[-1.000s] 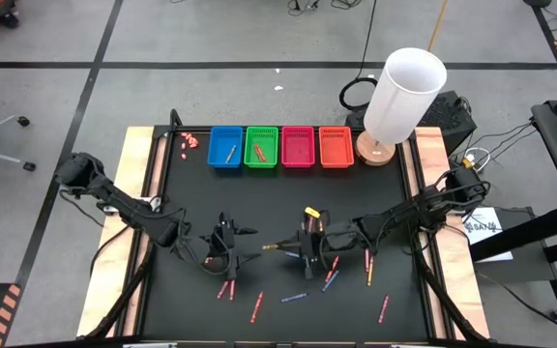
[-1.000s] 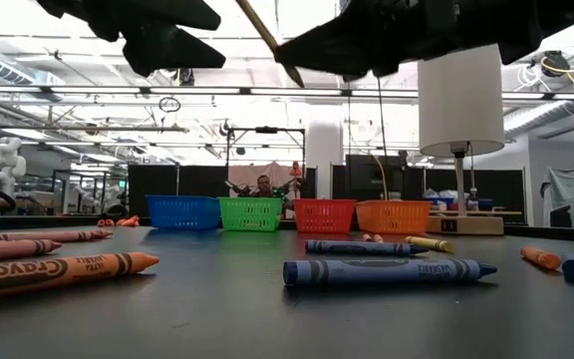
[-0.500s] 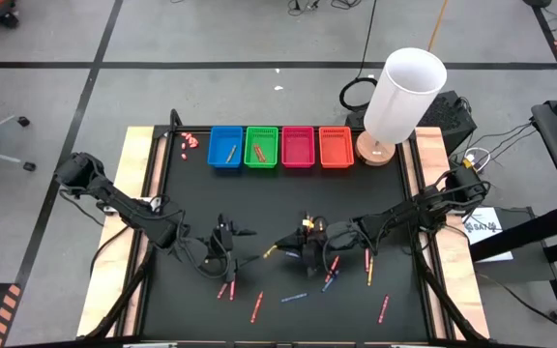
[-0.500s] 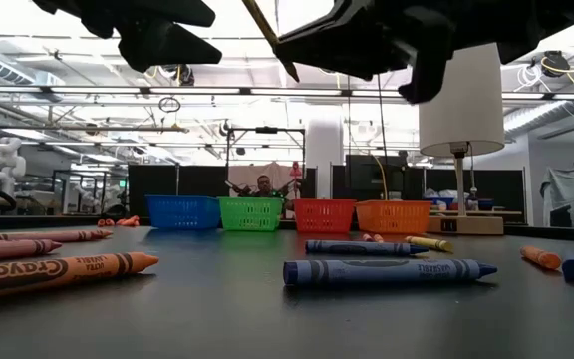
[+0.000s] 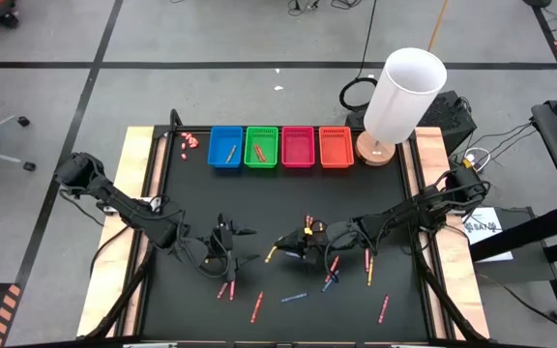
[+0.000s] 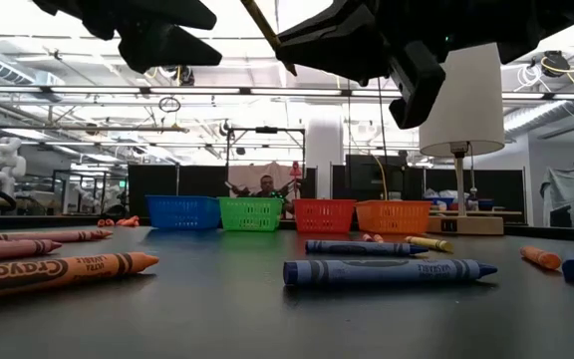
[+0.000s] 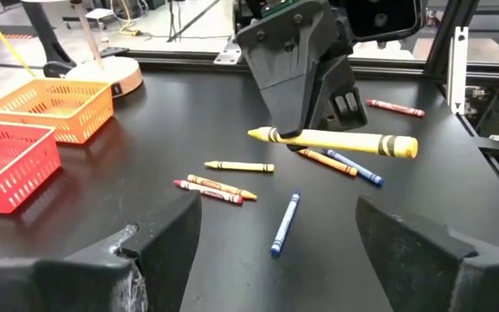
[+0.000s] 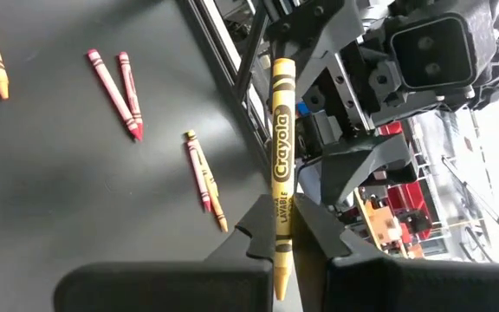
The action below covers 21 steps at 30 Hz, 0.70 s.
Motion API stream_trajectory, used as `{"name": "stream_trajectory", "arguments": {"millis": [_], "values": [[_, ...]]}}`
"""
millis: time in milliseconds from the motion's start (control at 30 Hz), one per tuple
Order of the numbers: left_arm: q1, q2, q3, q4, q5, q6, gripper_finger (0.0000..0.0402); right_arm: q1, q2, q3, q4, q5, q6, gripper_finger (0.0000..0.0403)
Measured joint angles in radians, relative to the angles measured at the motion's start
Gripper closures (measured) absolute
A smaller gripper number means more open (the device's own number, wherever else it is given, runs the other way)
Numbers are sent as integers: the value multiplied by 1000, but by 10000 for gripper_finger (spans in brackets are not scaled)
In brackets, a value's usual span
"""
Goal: Sort crayons
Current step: Put the yellow crayon into the blue bin
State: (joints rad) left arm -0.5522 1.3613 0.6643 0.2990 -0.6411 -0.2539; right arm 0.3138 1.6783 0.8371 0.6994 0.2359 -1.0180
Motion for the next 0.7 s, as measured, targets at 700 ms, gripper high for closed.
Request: {"name": "stream_trajectory", "arguments": {"millis": [700], "values": [[0, 0, 0, -4, 0, -1, 95, 0, 0, 0, -9, -2, 597, 398]]}}
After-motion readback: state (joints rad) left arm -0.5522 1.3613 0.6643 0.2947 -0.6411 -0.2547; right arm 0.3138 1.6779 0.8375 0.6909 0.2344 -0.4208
